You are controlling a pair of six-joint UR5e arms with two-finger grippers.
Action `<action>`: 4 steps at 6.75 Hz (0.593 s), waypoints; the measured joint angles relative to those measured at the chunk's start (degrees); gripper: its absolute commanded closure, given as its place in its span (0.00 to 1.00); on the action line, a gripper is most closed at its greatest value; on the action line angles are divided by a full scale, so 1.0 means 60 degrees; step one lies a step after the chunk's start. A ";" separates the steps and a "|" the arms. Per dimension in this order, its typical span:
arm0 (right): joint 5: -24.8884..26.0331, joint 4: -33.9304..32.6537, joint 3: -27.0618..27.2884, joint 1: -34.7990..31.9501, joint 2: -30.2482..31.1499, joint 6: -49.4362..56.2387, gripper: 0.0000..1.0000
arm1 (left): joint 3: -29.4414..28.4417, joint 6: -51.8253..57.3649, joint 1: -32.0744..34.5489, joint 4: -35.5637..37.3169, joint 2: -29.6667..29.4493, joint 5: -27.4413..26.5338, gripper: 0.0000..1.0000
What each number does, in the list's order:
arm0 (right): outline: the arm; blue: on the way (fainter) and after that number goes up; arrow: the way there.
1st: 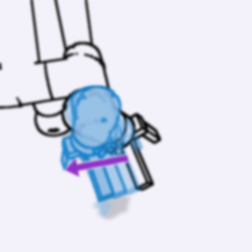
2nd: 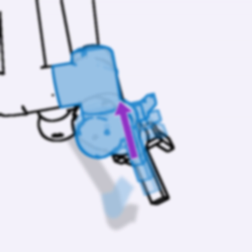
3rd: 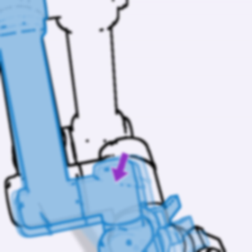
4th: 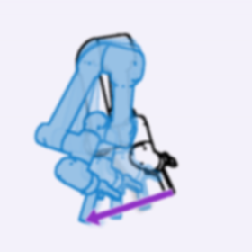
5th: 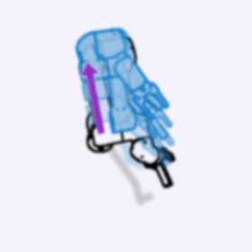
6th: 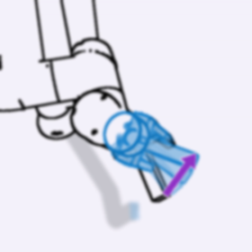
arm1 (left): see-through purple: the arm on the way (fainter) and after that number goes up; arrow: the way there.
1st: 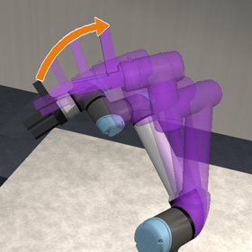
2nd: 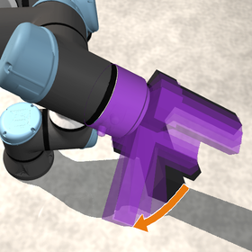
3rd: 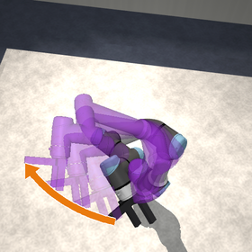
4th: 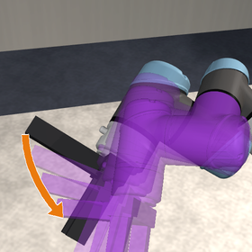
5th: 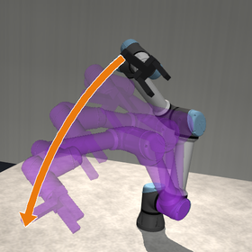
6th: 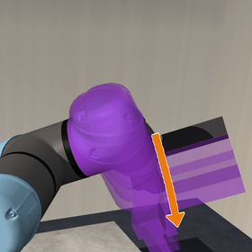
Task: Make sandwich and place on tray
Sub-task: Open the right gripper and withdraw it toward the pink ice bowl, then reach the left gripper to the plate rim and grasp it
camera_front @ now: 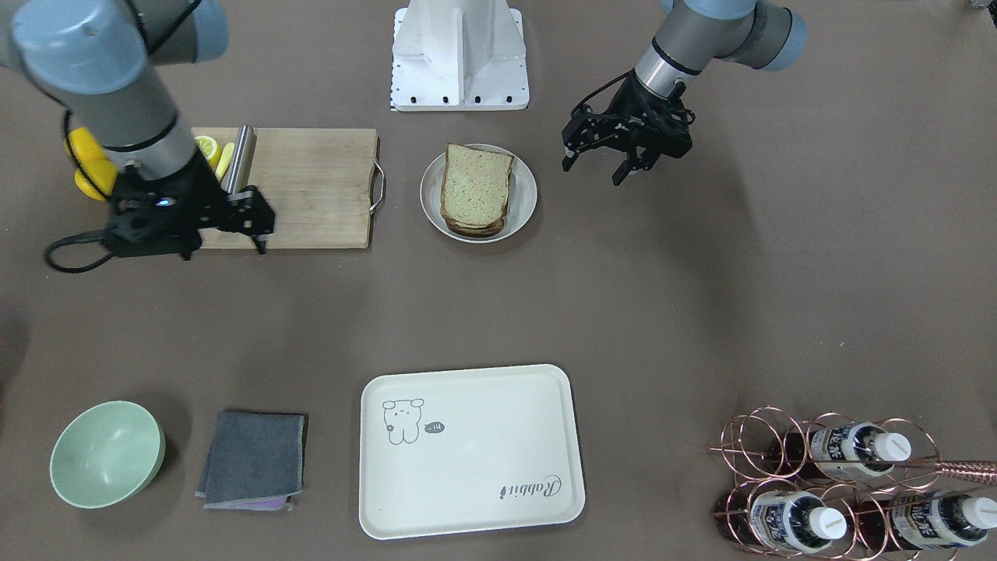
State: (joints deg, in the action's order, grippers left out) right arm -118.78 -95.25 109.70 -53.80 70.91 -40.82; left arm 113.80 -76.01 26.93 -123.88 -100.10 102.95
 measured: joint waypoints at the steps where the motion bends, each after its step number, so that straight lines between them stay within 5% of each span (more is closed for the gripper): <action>1: -0.0440 -0.0085 -0.0007 -0.1173 0.0969 0.2196 0.00 | -0.0105 -0.0006 -0.0062 0.0004 -0.0134 -0.0012 0.03; 4: -0.1163 -0.0419 -0.0252 -0.4040 0.3325 0.6409 0.00 | -0.0583 -0.0020 -0.0115 0.0042 -0.0561 0.0003 0.03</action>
State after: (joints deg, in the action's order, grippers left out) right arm -125.76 -97.76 108.19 -78.04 90.86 -2.37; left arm 110.30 -76.13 26.24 -123.63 -103.46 102.97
